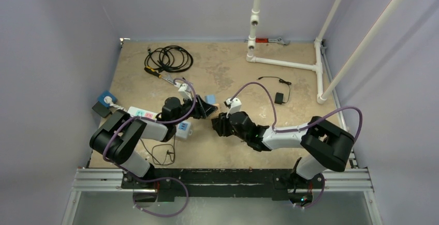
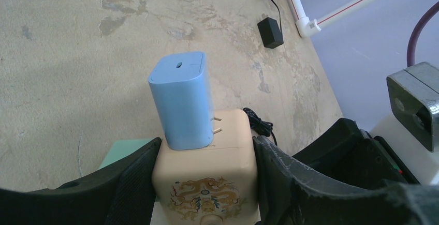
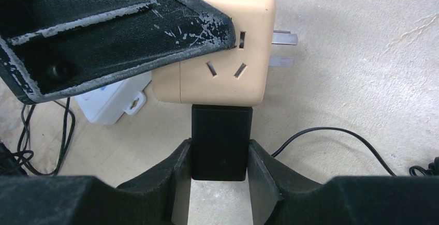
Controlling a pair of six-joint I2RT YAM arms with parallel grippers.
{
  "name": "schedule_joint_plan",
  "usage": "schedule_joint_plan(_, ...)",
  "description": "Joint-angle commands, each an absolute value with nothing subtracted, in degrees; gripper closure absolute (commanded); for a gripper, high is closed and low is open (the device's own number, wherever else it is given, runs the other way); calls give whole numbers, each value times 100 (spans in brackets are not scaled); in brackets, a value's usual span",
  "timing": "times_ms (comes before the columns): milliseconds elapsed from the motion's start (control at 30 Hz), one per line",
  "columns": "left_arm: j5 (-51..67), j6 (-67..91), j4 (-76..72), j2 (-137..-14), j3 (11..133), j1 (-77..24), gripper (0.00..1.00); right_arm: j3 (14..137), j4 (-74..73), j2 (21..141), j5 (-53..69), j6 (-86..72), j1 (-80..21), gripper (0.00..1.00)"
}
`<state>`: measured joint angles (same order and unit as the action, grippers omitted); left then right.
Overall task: Pull the plug off the socket
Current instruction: Remove the plug from the socket.
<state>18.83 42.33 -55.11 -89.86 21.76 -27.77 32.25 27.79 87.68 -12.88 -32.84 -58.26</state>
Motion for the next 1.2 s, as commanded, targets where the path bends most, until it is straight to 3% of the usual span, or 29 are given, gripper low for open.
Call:
schedule_joint_plan(0,984,3791,-4969,-9075,2172,-2522,100,3032,2765,8539,-489,-3320,-5889,100)
schedule_joint_plan(467,999,3779,-4932,-9116,2197,-2463,100,3124,2891,8378,-389,-2102,-6637,100)
schedule_joint_plan(867,1020,3800,-4939,-9079,2183,-2443,100,3187,2677,8212,-923,-2602,-6706,100)
schedule_joint_plan(1167,1058,3667,-4935,-8863,2133,-2443,100,3601,1001,7440,-2366,-2935,-6181,100)
